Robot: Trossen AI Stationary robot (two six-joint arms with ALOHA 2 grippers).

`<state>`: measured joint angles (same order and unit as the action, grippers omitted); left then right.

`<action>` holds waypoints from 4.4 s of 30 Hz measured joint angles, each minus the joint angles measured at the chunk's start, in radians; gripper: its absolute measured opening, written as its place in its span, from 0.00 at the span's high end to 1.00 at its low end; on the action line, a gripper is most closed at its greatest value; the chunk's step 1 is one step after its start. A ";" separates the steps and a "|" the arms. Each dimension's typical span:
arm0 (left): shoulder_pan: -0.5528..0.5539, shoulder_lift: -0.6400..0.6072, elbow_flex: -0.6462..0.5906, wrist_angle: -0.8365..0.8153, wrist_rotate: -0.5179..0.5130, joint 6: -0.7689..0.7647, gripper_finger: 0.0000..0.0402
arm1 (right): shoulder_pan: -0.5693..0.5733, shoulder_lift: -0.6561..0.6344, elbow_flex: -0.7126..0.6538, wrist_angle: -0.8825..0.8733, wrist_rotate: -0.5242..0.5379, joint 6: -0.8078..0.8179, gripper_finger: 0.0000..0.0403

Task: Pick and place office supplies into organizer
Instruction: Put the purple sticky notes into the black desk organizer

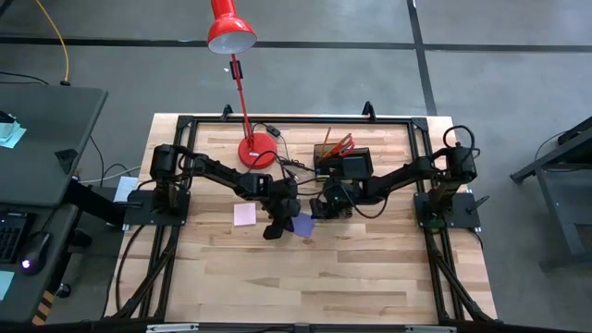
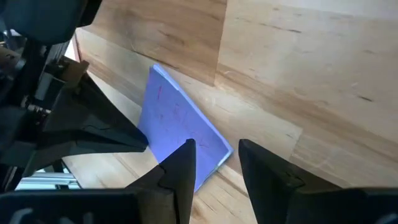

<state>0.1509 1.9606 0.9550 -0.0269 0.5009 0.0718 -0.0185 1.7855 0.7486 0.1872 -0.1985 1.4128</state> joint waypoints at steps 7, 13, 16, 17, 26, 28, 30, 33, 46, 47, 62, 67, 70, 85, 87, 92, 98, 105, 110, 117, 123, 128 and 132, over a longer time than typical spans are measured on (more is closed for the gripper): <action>0.000 0.000 0.000 0.002 0.002 0.002 1.00 | 0.000 0.046 0.003 -0.018 -0.069 0.001 0.69; 0.000 0.000 -0.001 0.004 0.003 0.002 1.00 | 0.017 0.096 0.010 0.078 -0.079 0.020 0.69; 0.000 0.000 -0.001 0.008 0.005 0.002 1.00 | 0.013 0.103 0.038 0.068 -0.077 0.001 0.69; 0.000 0.000 -0.001 0.009 0.005 0.002 1.00 | 0.009 0.105 0.050 0.065 -0.082 -0.017 0.69; 0.000 0.000 -0.001 0.011 0.009 0.008 1.00 | -0.008 0.113 0.111 0.045 -0.063 -0.094 0.94; 0.000 0.000 -0.002 0.009 0.022 0.010 1.00 | -0.008 0.113 0.115 0.041 -0.049 -0.091 0.97; 0.006 0.000 0.000 -0.004 0.046 0.010 1.00 | -0.007 0.113 0.119 0.030 -0.037 -0.081 0.97; 0.016 -0.018 0.000 -0.056 0.066 0.010 1.00 | -0.007 0.111 0.119 0.031 -0.019 -0.078 0.99; 0.116 -0.246 -0.003 -0.217 0.012 0.132 1.00 | -0.006 -0.055 0.118 -0.204 0.094 -0.109 1.00; 0.129 -0.268 -0.002 -0.240 0.002 0.151 1.00 | -0.006 -0.083 0.118 -0.230 0.100 -0.110 1.00; 0.235 -0.306 -0.001 -0.295 0.062 0.229 0.63 | -0.045 -0.658 0.120 -1.000 0.252 -0.041 1.00; 0.235 -0.307 -0.001 -0.300 0.062 0.202 0.61 | -0.187 -0.788 0.119 -1.138 0.238 -0.153 1.00; 0.236 -0.307 -0.001 -0.290 0.061 0.154 0.63 | -0.309 -0.812 0.119 -1.140 0.179 -0.288 1.00; 0.235 -0.307 0.092 -0.298 0.077 0.054 0.68 | -0.872 -0.678 0.119 -1.073 -0.207 -0.884 1.00; 0.235 -0.307 0.106 -0.297 0.076 0.054 0.68 | -0.902 -0.633 0.120 -1.024 -0.256 -0.920 1.00; 0.235 -0.307 0.117 -0.298 0.067 0.053 0.69 | -0.942 -0.500 0.128 -1.008 -0.318 -1.000 1.00; 0.235 -0.307 0.117 -0.318 0.063 0.052 0.69 | -0.945 -0.325 0.241 -1.039 -0.329 -1.105 1.00; 0.235 -0.307 0.117 -0.320 0.044 0.052 0.68 | -0.942 -0.132 0.461 -1.185 -0.307 -1.168 1.00; 0.235 -0.307 0.117 -0.320 0.019 0.053 0.68 | -0.922 -0.069 0.539 -1.312 -0.263 -1.237 1.00; 0.235 -0.308 0.117 -0.311 -0.023 0.055 0.68 | -0.889 -0.077 0.544 -1.343 -0.242 -1.234 1.00; 0.235 -0.308 0.117 -0.302 -0.023 0.055 0.68 | -0.869 -0.069 0.511 -1.265 -0.267 -1.186 1.00; 0.235 -0.308 0.117 -0.281 -0.023 0.057 0.68 | -0.863 -0.070 0.475 -1.231 -0.262 -1.159 1.00; 0.235 -0.308 0.117 -0.277 -0.023 0.057 0.68 | -0.850 -0.070 0.433 -1.170 -0.270 -1.124 1.00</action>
<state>0.3862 1.6527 1.0725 -0.3042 0.4778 0.1287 -0.8682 1.7157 1.1820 -0.9825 -0.4684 0.2889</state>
